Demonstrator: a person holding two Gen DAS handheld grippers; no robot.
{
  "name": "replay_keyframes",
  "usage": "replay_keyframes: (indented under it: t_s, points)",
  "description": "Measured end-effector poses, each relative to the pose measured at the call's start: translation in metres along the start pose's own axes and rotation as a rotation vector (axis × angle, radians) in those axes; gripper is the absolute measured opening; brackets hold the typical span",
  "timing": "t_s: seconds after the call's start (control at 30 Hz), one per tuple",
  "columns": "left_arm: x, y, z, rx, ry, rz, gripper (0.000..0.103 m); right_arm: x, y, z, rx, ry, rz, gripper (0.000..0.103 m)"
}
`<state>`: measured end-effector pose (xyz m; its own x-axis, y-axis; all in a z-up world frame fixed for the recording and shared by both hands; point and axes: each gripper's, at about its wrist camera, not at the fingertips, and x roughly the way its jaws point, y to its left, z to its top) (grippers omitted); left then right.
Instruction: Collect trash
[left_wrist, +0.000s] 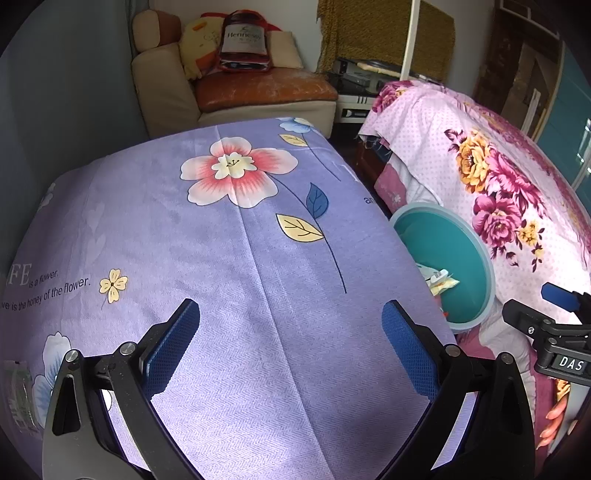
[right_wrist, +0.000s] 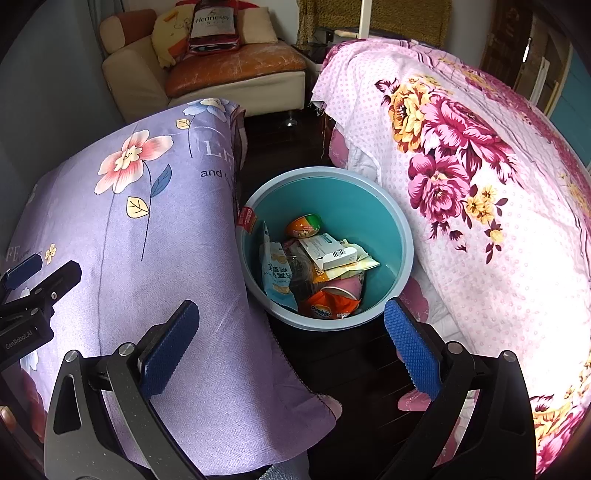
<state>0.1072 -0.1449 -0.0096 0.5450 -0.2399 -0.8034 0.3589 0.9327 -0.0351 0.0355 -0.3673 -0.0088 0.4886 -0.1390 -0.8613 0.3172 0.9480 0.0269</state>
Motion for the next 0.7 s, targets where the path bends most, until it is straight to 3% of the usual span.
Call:
replay_keyframes:
  t_s: [0.7]
  points:
    - [0.0046,0.0038,-0.0022,-0.01,0.006,0.007,0.099,0.0069,-0.0011,-0.0014,-0.005,0.01,0.003,0.096]
